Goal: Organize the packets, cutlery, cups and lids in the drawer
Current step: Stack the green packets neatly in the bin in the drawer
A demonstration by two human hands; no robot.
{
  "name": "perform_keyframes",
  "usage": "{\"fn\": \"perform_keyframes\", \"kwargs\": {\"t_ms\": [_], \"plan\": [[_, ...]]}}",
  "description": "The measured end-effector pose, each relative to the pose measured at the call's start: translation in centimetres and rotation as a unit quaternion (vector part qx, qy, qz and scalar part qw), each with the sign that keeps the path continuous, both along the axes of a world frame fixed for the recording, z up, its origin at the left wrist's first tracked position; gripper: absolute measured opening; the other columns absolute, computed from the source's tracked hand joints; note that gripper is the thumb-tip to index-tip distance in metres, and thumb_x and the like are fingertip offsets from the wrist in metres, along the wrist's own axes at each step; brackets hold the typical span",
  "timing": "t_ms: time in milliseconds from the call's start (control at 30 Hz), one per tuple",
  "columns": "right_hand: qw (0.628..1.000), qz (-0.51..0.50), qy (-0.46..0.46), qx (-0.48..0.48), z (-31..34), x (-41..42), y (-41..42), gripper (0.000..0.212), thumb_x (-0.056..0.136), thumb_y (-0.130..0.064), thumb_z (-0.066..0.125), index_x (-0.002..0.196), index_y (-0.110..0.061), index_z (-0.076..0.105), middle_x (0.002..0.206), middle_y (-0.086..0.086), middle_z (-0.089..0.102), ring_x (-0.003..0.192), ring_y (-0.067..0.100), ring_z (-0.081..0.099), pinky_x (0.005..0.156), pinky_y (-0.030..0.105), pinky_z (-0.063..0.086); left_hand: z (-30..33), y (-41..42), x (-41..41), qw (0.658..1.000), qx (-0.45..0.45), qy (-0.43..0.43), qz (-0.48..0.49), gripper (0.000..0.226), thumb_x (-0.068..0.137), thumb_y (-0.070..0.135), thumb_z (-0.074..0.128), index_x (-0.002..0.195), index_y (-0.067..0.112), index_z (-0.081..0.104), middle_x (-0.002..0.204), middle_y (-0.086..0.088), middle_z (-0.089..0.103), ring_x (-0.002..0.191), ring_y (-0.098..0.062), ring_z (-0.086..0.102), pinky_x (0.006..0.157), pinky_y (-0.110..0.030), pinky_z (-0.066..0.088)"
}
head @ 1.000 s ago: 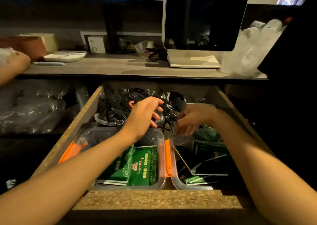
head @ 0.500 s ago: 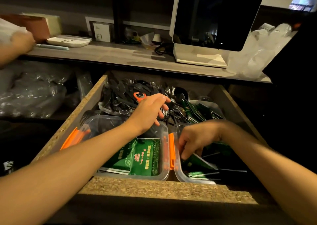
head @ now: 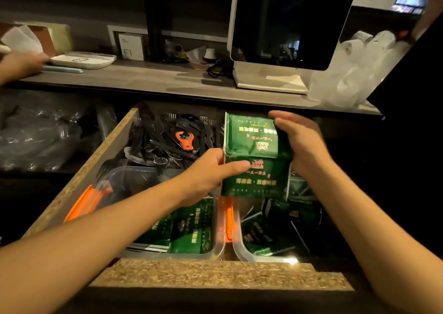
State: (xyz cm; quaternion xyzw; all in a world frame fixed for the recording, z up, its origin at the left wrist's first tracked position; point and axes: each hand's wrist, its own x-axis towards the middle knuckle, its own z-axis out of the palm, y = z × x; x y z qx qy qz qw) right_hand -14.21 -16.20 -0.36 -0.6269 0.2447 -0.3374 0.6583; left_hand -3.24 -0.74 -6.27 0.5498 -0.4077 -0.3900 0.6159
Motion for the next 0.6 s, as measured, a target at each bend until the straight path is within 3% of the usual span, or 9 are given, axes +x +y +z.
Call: {"fn": "perform_keyframes", "kwargs": {"t_ms": [67, 167, 267, 400, 500, 600], "plan": [[0.995, -0.034, 0.056, -0.076, -1.3, 0.6, -0.3, 0.023, 0.096, -0.018, 0.057, 0.117, -0.017, 0.067, 0.108, 0.009, 0.071, 0.098, 0.02, 0.068, 0.088, 0.037, 0.056, -0.1, 0.0, 0.0, 0.999, 0.004, -0.009, 0.041, 0.034, 0.085, 0.024, 0.075, 0.11, 0.003, 0.067, 0.107, -0.021, 0.074, 0.097, -0.036, 0.071, 0.086, -0.055, 0.057], [0.954, 0.013, 0.079, -0.29, -0.9, 0.1, -0.4, 0.042, 0.093, -0.04, 0.061, 0.133, -0.032, 0.054, 0.136, -0.007, 0.053, 0.124, 0.008, 0.051, 0.102, 0.03, 0.043, 0.3, 0.1, 0.5, 0.995, -0.03, 0.034, 0.088, 0.028, 0.087, 0.02, 0.066, 0.109, 0.003, 0.068, 0.107, -0.023, 0.073, 0.09, -0.03, 0.071, 0.085, -0.047, 0.058], [0.887, 0.128, 0.1, -0.432, 0.1, -0.7, -0.1, 0.043, 0.086, -0.048, 0.063, 0.127, -0.033, 0.06, 0.135, -0.017, 0.053, 0.124, -0.003, 0.049, 0.104, 0.02, 0.039, 0.9, 0.5, 1.3, 0.992, -0.05, 0.036, 0.107, 0.021, 0.091, 0.017, 0.064, 0.107, 0.005, 0.07, 0.1, -0.019, 0.075, 0.085, -0.026, 0.072, 0.079, -0.04, 0.06], [0.892, 0.218, 0.159, -0.363, -0.5, -0.7, 1.1, 0.023, 0.087, -0.025, 0.072, 0.11, -0.019, 0.072, 0.099, -0.004, 0.075, 0.09, 0.007, 0.07, 0.08, 0.027, 0.058, 1.4, 1.1, 1.6, 0.992, -0.092, 0.028, 0.083, 0.022, 0.084, 0.016, 0.066, 0.102, 0.002, 0.069, 0.083, -0.012, 0.072, 0.072, -0.02, 0.069, 0.067, -0.031, 0.059], [0.925, 0.209, 0.117, -0.296, -0.8, -0.5, 1.2, 0.01, 0.087, -0.012, 0.072, 0.095, -0.009, 0.075, 0.084, 0.005, 0.076, 0.075, 0.013, 0.072, 0.069, 0.026, 0.058, 1.9, 1.1, 1.9, 0.984, -0.131, 0.054, 0.106, 0.028, 0.082, 0.02, 0.06, 0.104, 0.003, 0.067, 0.085, -0.01, 0.07, 0.076, -0.018, 0.066, 0.068, -0.03, 0.057], [0.96, 0.138, 0.039, -0.238, -0.7, -0.3, 0.7, 0.007, 0.088, -0.011, 0.069, 0.083, -0.01, 0.073, 0.074, 0.005, 0.072, 0.068, 0.014, 0.067, 0.067, 0.03, 0.054, 1.8, 1.1, 2.5, 0.976, -0.156, 0.068, 0.138, 0.038, 0.082, 0.024, 0.062, 0.117, 0.009, 0.063, 0.095, -0.003, 0.073, 0.09, -0.015, 0.068, 0.073, -0.029, 0.059]]}}
